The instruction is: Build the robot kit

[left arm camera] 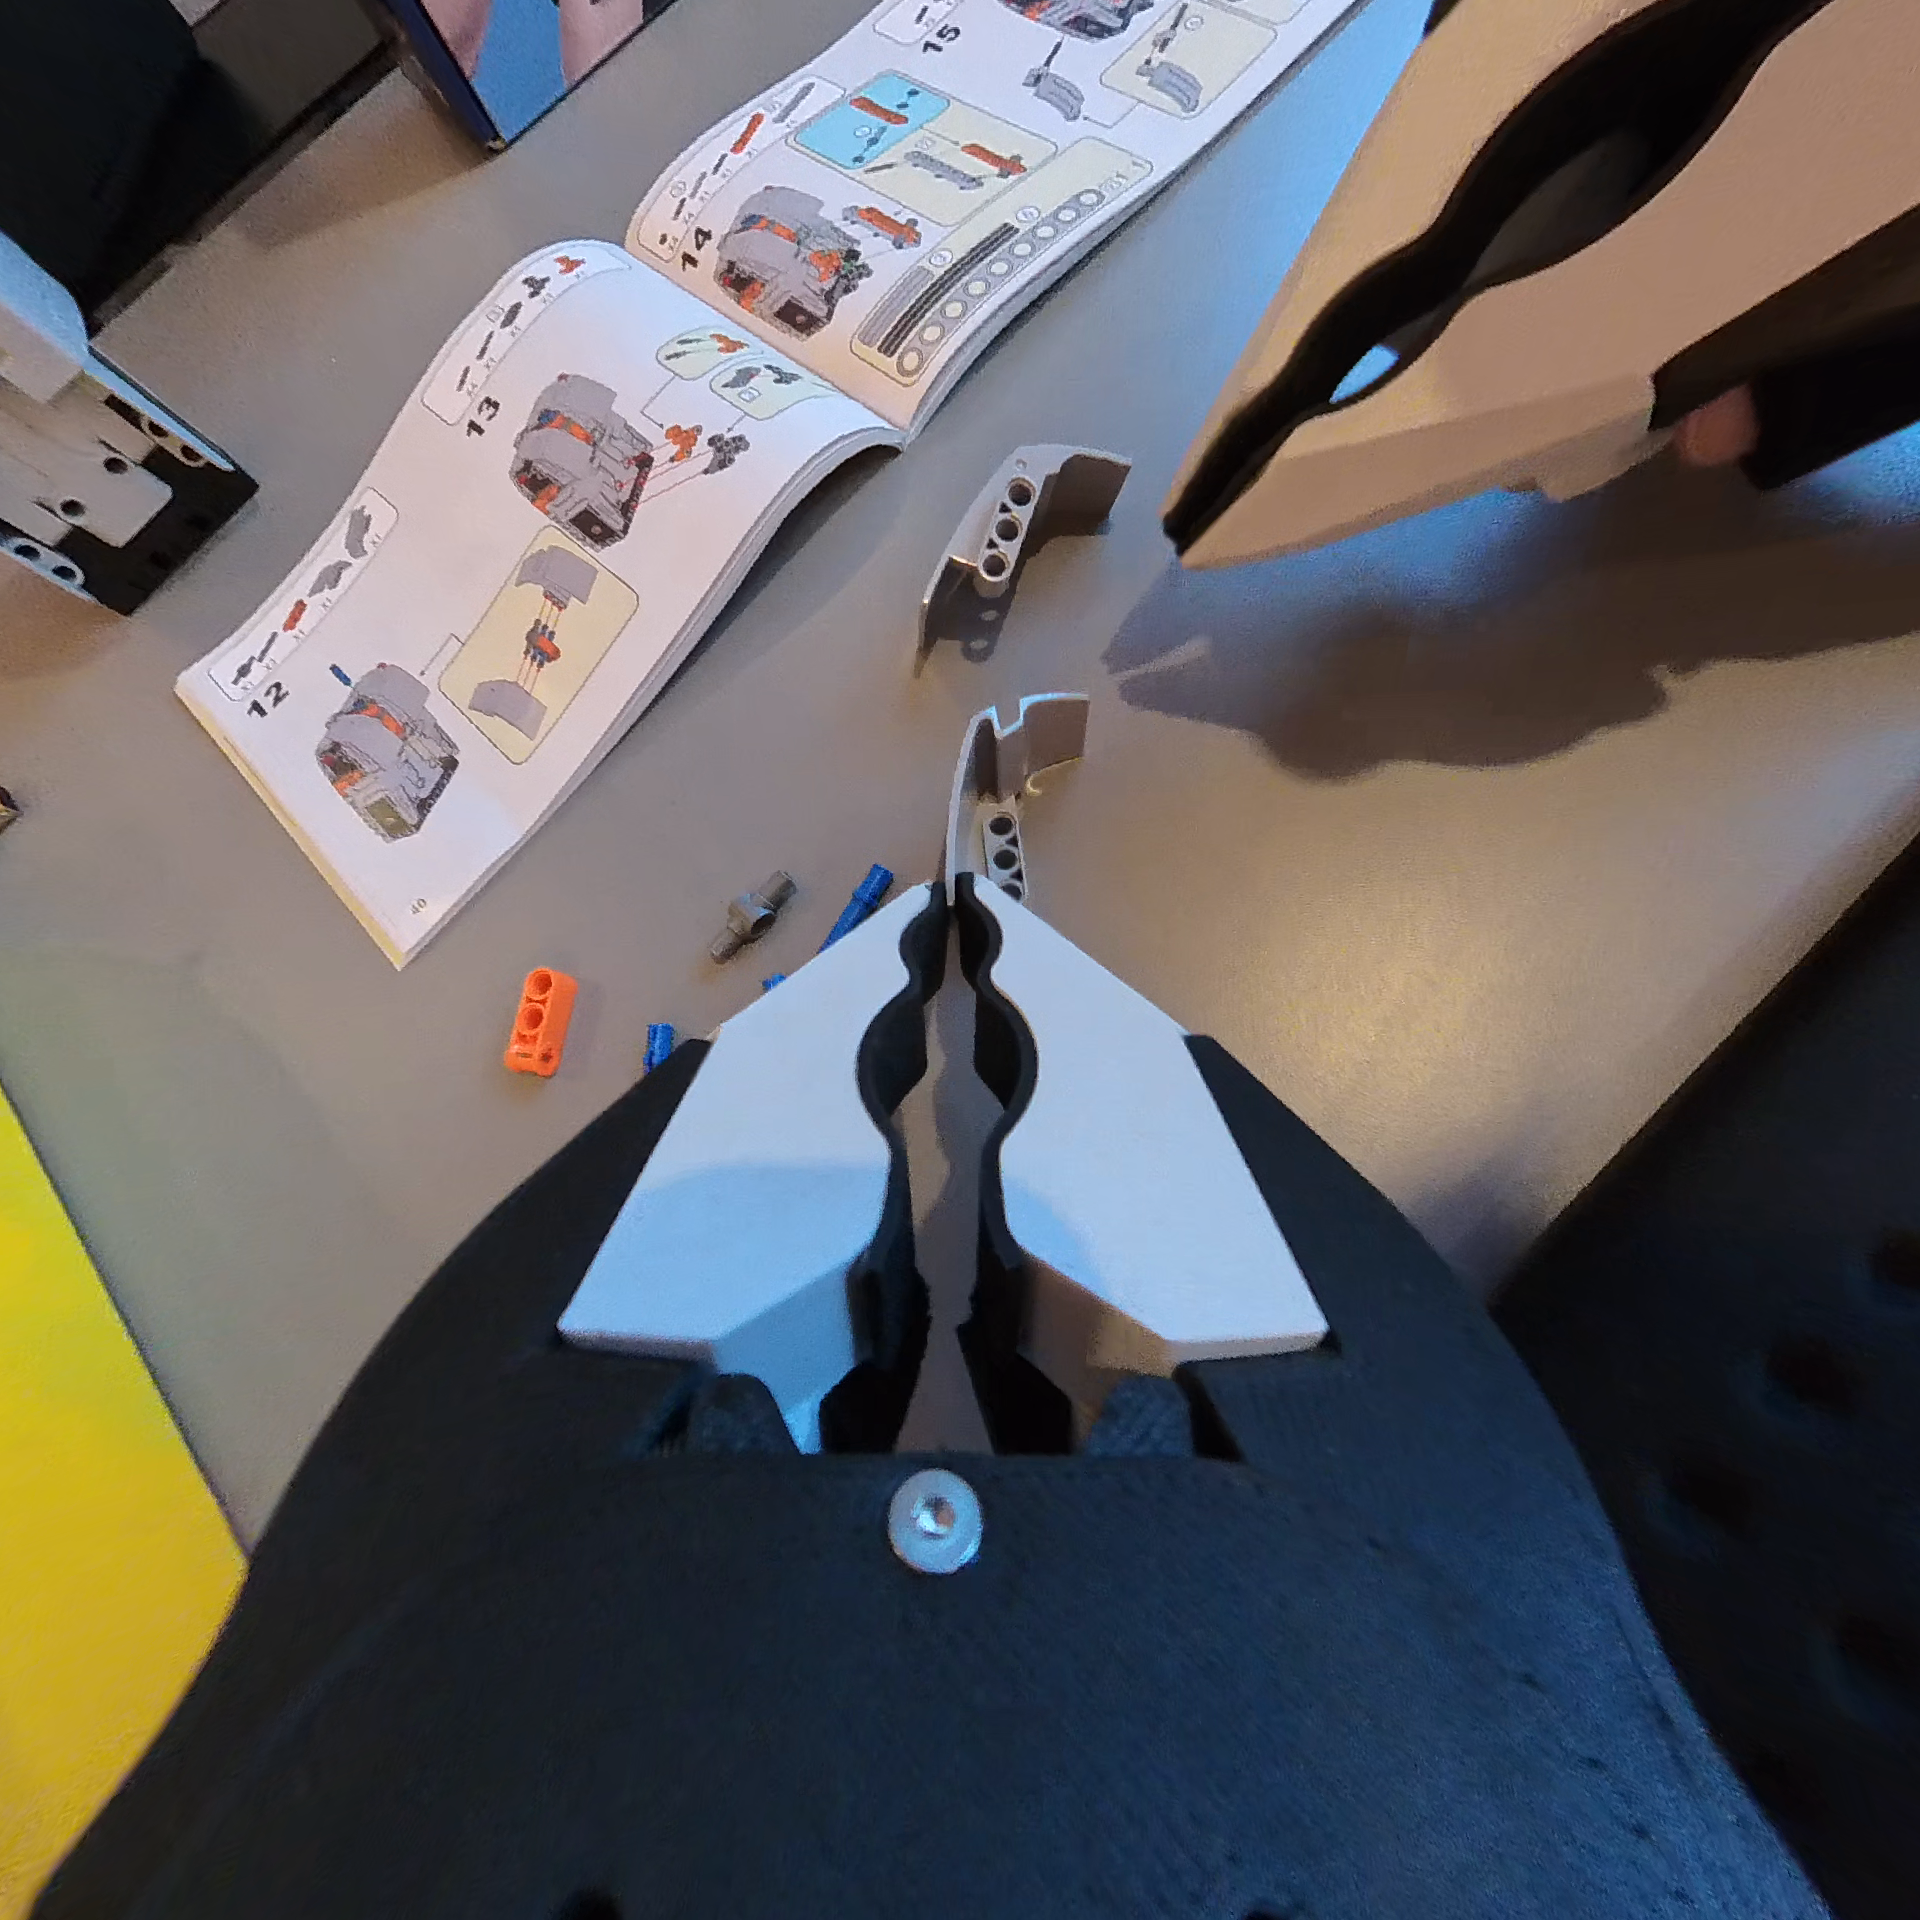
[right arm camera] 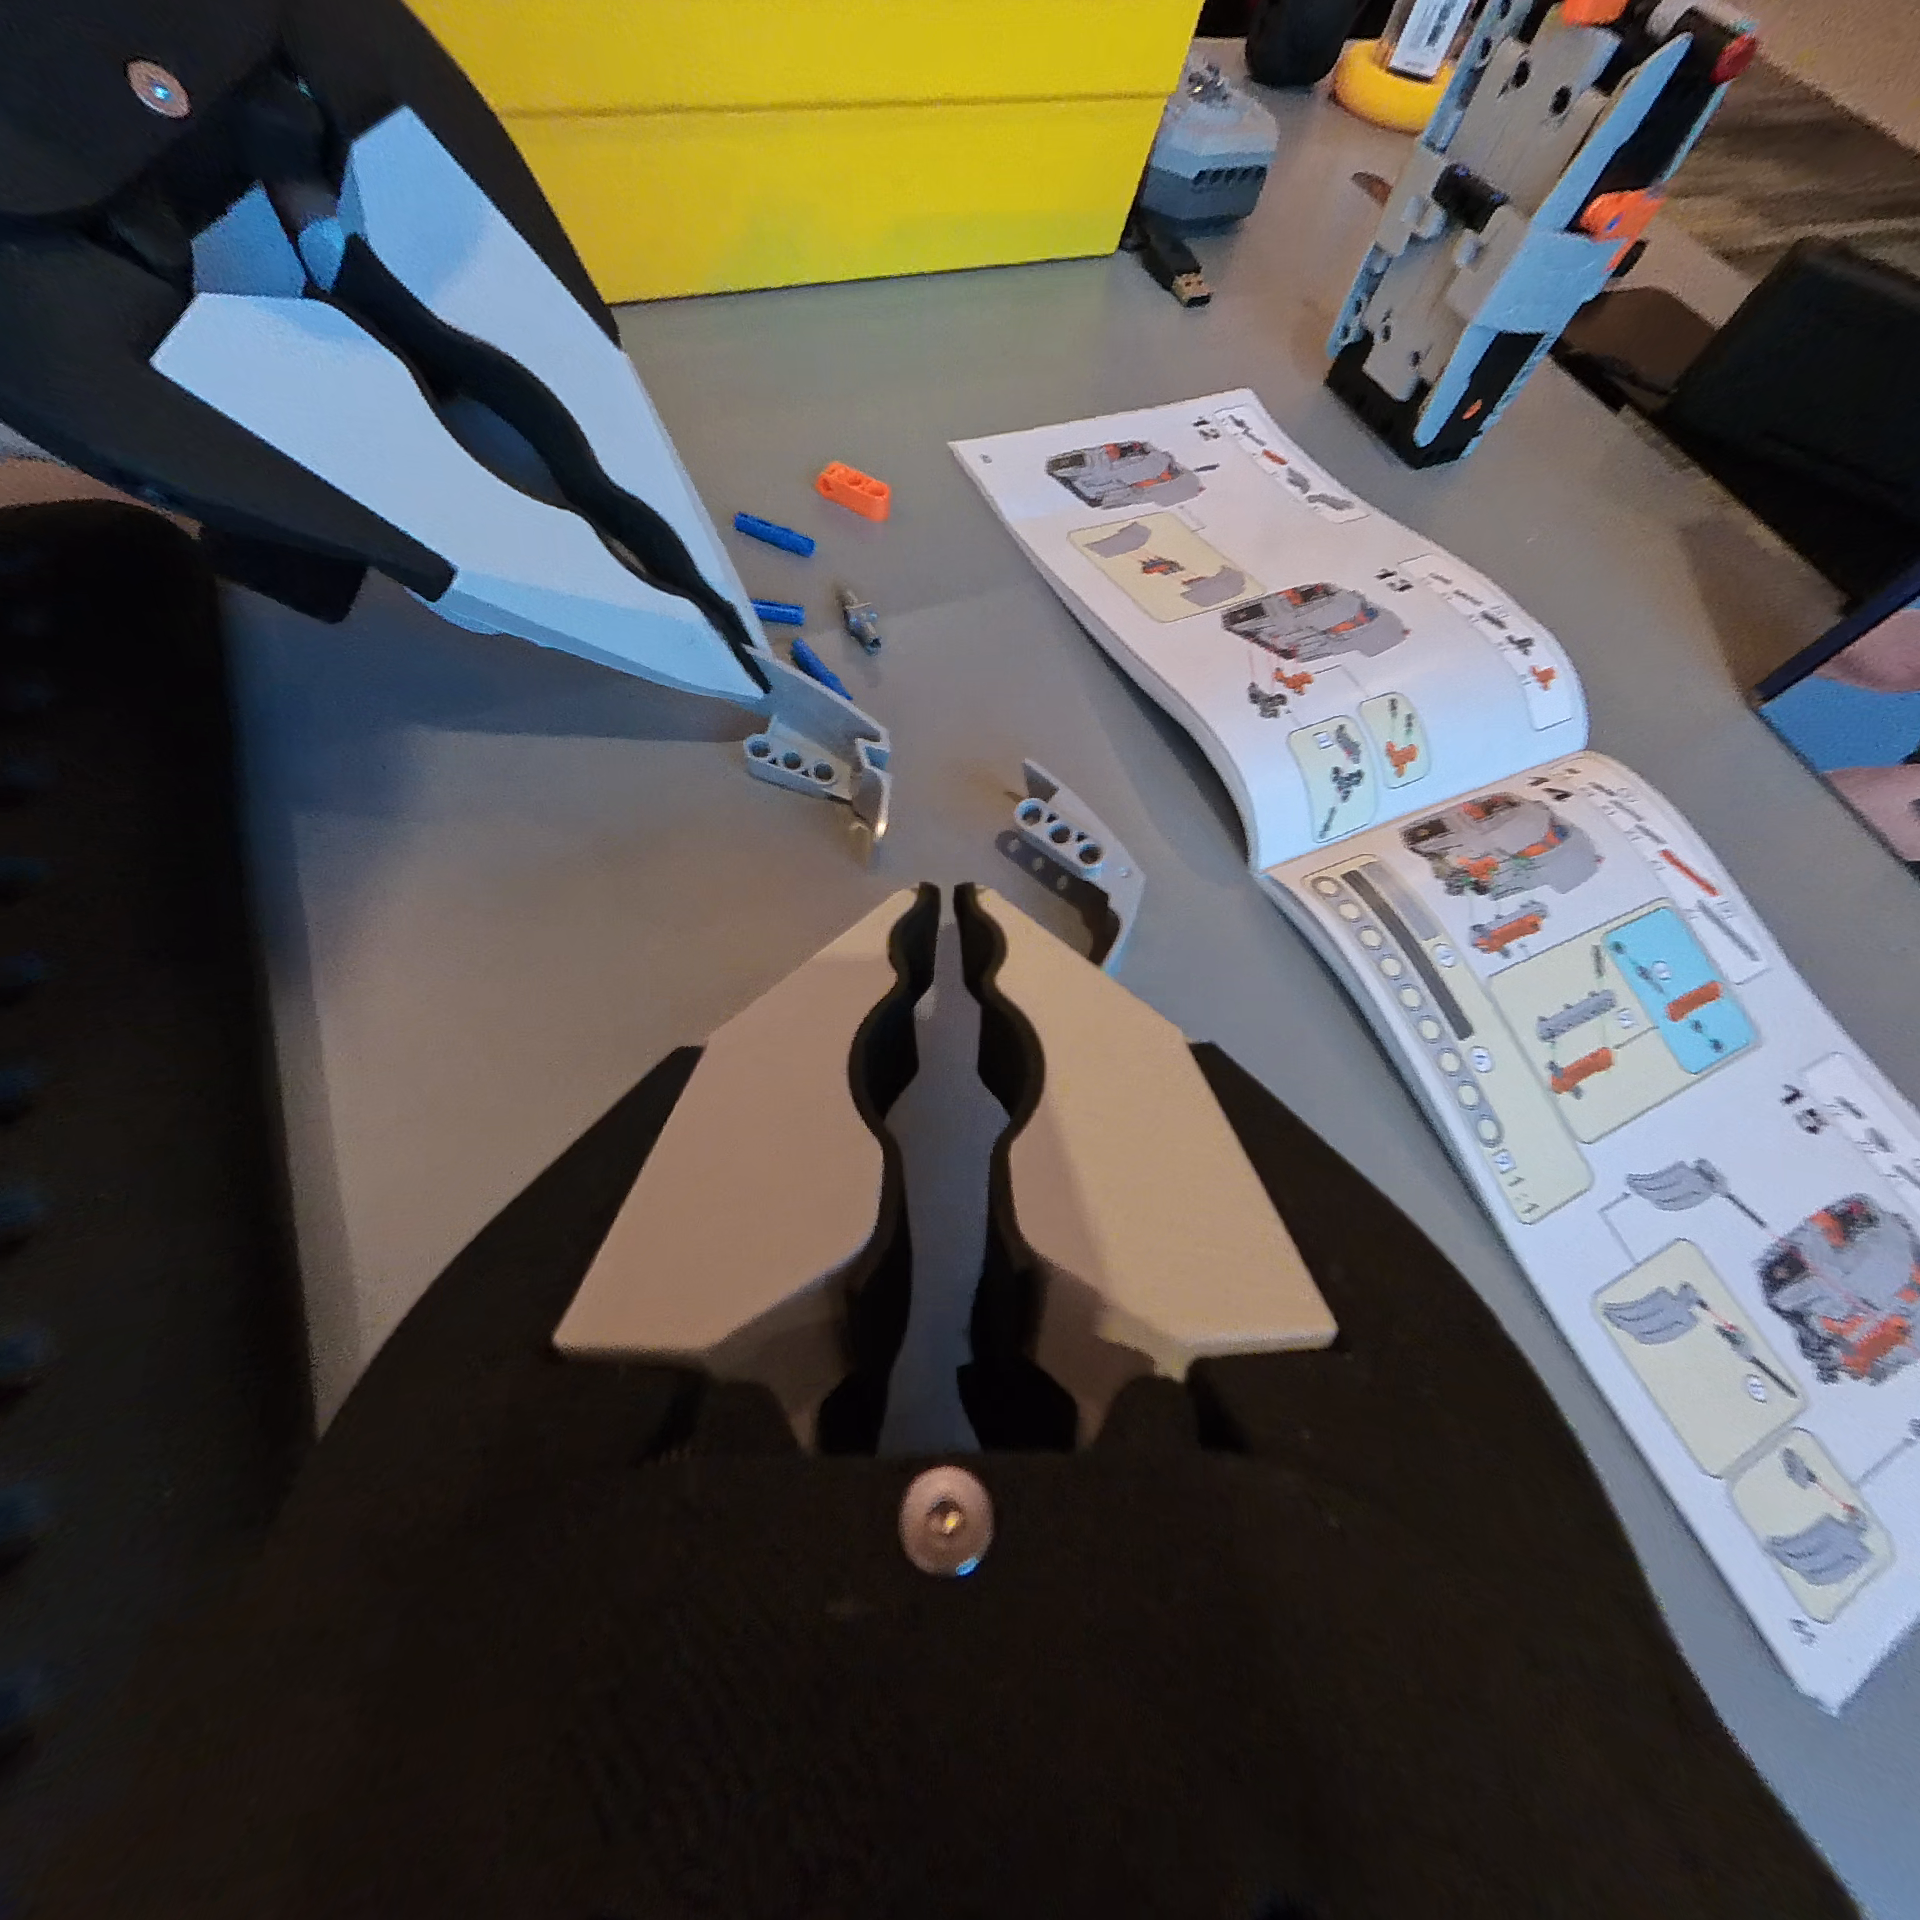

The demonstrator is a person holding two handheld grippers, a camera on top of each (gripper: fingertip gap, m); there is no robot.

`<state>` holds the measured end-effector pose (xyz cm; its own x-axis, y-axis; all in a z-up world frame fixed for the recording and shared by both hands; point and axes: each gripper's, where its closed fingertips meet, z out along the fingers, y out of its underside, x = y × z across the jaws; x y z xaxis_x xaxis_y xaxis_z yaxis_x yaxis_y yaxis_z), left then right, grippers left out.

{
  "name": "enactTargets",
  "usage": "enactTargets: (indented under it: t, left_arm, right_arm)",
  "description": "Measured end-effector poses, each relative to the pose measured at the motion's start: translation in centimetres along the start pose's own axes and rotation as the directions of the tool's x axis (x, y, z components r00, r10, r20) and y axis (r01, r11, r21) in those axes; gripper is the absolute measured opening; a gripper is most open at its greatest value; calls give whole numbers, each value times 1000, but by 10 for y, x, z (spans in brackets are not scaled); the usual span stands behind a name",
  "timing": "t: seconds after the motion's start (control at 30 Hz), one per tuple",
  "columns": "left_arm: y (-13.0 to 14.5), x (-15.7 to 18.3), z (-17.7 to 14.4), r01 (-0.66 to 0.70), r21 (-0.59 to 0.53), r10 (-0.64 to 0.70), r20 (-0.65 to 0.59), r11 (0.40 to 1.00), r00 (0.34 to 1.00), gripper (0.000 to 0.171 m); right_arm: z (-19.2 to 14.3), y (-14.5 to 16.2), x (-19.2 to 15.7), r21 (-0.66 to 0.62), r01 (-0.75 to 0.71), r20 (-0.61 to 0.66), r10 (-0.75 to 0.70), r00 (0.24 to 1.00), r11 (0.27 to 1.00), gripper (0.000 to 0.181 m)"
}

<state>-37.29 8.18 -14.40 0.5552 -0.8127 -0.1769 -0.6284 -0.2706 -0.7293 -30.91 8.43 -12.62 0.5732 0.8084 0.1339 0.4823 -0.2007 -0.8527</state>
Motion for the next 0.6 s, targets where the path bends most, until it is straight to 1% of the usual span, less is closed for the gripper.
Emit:
enactTargets:
  t: [0.17, 0.23, 0.33, 0.6]
  left_arm:
    - [1, 1, 1, 14, 14, -13, -10, 1000, 1000, 0]
    - [2, 1, 2, 18, 17, -18, -10, 1000, 1000, 0]
    - [3, 0, 3, 26, 23, -26, -1, 999, 1000, 0]
    - [4, -1, 3, 66, 27, -65, -24, 997, 998, 1]
  right_arm:
    - [-4, -1, 19, 5, 70, -61, -69, 996, 998, 10]
    - [-4, 1, 24, -1, 80, -67, -80, 995, 997, 17]
    - [0, 9, 30, -35, 63, -71, -66, 995, 997, 25]
    - [7, 19, 40, -53, 1, -70, -4, 998, 999, 28]
